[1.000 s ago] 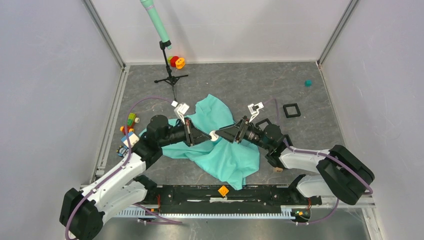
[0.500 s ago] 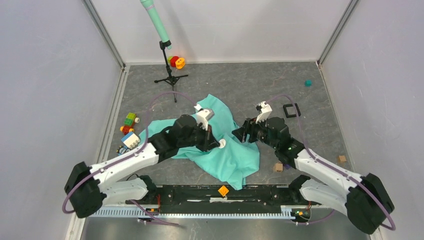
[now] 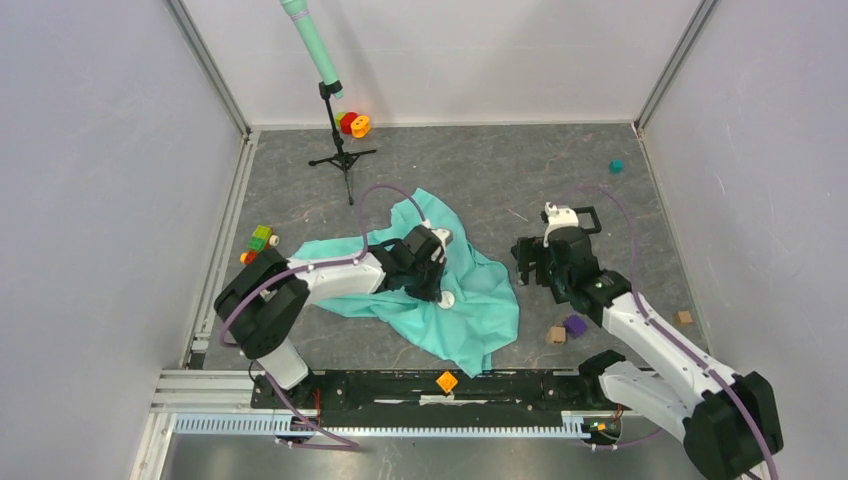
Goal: Remove the brooch from the garment
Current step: Move the clothes to the center of the board, then place the brooch on the clothes, then pick up the brooch box from the center of the board.
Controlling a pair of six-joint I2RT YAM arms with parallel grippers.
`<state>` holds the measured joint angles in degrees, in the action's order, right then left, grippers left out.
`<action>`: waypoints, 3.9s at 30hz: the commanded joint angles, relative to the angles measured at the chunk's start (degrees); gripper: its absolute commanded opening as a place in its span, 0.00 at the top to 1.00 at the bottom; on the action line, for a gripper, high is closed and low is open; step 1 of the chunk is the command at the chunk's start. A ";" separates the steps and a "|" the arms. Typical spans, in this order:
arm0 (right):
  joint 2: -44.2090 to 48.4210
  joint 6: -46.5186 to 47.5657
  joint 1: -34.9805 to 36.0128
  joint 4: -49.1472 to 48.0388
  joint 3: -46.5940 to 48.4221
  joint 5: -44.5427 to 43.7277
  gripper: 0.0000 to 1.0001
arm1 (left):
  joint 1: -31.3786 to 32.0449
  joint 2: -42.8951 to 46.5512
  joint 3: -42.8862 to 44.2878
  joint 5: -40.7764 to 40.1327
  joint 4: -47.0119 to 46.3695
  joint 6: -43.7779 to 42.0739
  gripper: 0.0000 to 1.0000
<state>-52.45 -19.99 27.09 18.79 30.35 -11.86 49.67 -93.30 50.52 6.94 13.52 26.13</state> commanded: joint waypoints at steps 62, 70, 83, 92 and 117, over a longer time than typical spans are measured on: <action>-41.63 18.17 -7.58 1.43 24.98 15.20 0.12 | -7.31 6.37 9.82 -32.56 4.41 -10.14 0.98; -40.56 17.55 -7.59 1.43 24.57 16.66 0.12 | -7.31 6.07 9.95 -31.51 4.41 -10.12 0.98; -37.66 9.20 -7.78 1.35 23.35 21.83 0.29 | -6.69 6.86 8.94 -27.72 3.34 -11.20 0.98; -35.15 1.74 -7.82 -0.16 18.79 34.62 0.35 | -1.42 12.90 -0.55 -16.75 -10.42 -16.28 0.98; -23.62 -5.42 -6.32 -3.12 8.58 51.43 0.36 | 3.15 19.78 -35.49 15.78 -72.73 -47.05 0.98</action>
<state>-78.87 -24.05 19.77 17.58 39.00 36.71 52.27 -73.36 15.66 16.95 -54.96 -13.26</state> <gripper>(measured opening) 0.759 0.023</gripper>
